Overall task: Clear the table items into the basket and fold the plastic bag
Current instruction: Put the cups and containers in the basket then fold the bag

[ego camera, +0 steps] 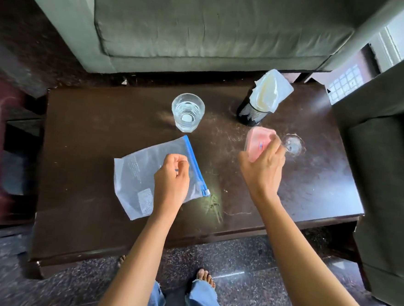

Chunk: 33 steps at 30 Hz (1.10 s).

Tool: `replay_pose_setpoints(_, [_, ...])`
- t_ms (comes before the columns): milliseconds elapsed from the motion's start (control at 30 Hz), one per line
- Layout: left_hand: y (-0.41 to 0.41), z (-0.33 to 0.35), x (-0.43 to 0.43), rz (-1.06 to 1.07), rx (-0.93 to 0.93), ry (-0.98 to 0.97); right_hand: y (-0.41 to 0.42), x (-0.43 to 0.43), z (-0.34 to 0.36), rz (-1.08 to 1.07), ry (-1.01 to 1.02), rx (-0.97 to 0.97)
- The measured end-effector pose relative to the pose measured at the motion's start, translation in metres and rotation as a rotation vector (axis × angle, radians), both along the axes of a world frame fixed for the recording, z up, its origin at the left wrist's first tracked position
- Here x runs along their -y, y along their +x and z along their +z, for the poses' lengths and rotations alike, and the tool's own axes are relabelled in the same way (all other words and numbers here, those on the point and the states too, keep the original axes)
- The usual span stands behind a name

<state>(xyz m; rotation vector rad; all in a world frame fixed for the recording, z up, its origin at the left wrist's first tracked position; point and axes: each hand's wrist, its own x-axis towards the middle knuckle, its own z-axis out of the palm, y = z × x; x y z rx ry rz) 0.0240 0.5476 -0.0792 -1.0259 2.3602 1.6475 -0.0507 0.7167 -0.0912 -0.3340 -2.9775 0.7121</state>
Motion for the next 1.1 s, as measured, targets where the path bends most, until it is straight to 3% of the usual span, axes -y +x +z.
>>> replay_pose_setpoints(133, [0.000, 0.007, 0.045, 0.100, -0.036, -0.006, -0.011, 0.058, 0.033, 0.183, -0.097, -0.199])
replay_pose_setpoints(300, [0.005, 0.022, 0.115, 0.206, -0.085, -0.042, -0.024, 0.154, 0.075, 0.499, -0.260, -0.266])
replay_pose_setpoints(767, [0.030, 0.051, 0.328, 0.519, -0.217, -0.133, -0.032, 0.466, 0.134, 1.154, -0.372, -0.128])
replay_pose_setpoints(1100, [0.041, 0.024, 0.387, 0.564, -0.172, -0.047, -0.001, 0.648, 0.107, 1.582, -0.119, 0.083])
